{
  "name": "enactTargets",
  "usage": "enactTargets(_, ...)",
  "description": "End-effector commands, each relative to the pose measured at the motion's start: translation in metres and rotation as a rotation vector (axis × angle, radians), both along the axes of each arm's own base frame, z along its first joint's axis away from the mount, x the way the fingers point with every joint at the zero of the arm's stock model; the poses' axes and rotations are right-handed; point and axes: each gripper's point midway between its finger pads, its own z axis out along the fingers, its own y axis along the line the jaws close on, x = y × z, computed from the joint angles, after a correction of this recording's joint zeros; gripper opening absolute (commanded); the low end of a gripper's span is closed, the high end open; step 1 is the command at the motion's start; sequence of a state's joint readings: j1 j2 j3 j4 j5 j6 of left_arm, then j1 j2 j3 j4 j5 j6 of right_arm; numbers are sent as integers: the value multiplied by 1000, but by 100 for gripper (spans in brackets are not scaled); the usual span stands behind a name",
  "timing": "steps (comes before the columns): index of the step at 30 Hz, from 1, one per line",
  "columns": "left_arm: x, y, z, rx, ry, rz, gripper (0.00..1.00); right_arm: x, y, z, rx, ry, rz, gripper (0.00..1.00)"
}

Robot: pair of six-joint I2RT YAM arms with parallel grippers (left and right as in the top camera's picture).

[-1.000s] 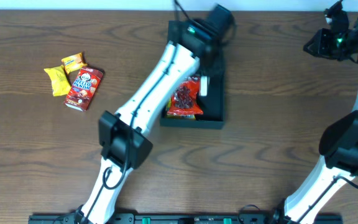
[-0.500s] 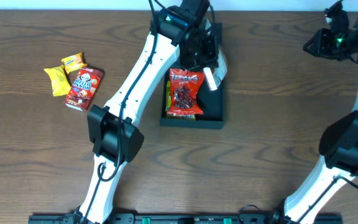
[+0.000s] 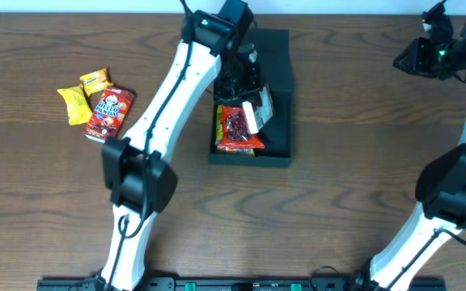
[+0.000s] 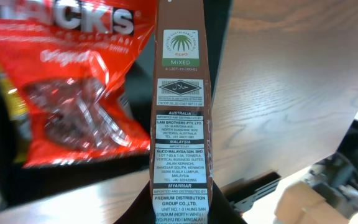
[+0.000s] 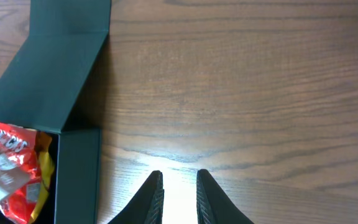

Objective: Pack container
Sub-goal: 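Regrip the Pocky box and stand it upright at the box's right side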

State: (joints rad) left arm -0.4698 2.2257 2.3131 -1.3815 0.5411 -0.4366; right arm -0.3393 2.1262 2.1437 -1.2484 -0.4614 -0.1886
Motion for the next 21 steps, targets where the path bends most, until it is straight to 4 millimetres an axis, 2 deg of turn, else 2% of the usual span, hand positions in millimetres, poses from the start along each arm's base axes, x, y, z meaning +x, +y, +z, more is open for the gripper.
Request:
enactTargets(1, -17, 19, 41, 20, -122, -34, 6, -3, 0, 13, 6, -27, 4, 18)
enactTargets(6, -51, 57, 58, 98, -207, -6, 6, -3, 1, 13, 7, -26, 5, 19)
enactTargets(10, -67, 65, 63, 43, -314, 21, 6, -5, 2, 12, 10, -19, 6, 19)
enactTargets(12, -67, 61, 59, -6, -342, 47, 6, -5, 5, 12, 11, -14, 11, 19)
enactTargets(16, -60, 36, 39, -188, -326, 97, 6, -6, 9, 11, 14, -7, 18, 19)
enactTargets(21, -31, 1, 22, -409, -325, 171, 6, -5, 13, 11, 17, -5, 23, 19)
